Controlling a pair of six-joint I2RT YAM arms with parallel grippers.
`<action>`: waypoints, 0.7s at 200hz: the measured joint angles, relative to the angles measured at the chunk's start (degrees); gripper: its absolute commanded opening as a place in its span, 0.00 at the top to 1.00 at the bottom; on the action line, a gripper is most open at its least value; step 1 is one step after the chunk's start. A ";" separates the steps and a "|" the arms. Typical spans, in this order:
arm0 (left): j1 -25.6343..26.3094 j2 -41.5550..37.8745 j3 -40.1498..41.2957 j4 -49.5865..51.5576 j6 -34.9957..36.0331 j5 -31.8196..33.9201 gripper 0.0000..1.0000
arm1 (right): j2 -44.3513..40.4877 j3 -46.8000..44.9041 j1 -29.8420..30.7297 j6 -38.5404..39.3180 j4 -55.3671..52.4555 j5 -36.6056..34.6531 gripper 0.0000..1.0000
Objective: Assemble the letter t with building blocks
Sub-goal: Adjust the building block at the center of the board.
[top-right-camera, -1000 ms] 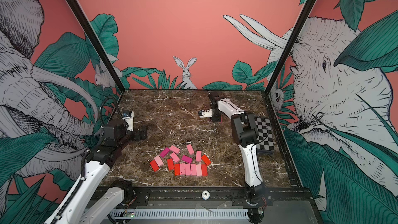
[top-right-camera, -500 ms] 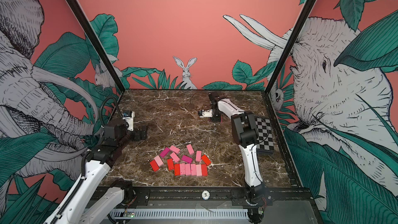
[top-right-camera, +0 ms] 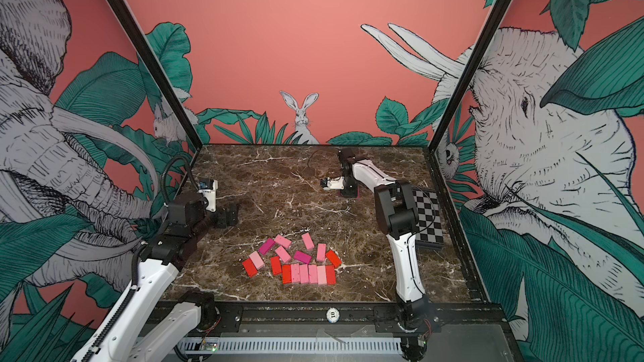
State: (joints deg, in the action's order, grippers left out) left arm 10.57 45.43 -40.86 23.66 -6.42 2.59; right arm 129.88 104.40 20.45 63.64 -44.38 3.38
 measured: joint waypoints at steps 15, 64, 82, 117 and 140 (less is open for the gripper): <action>0.00 0.00 0.00 0.00 0.00 0.02 0.01 | -0.22 -0.31 -0.07 -0.04 0.44 -0.22 0.48; 0.00 0.00 0.00 0.00 0.00 0.02 0.01 | -0.61 -0.70 -0.15 0.02 0.70 -0.15 0.41; 0.00 0.00 0.00 0.00 0.00 0.02 0.01 | -0.72 -0.74 -0.15 0.02 0.33 0.28 0.38; 0.00 0.00 0.00 0.00 0.00 0.00 0.01 | -0.90 -0.74 -0.20 0.22 -1.16 1.86 0.33; 0.00 0.11 0.00 0.02 0.02 -0.11 0.01 | -0.96 -0.76 -0.20 0.11 -1.79 2.80 0.32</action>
State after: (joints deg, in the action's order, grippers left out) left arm 10.57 45.54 -40.86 23.68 -6.39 2.48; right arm 128.92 103.63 20.25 63.75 -46.17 6.17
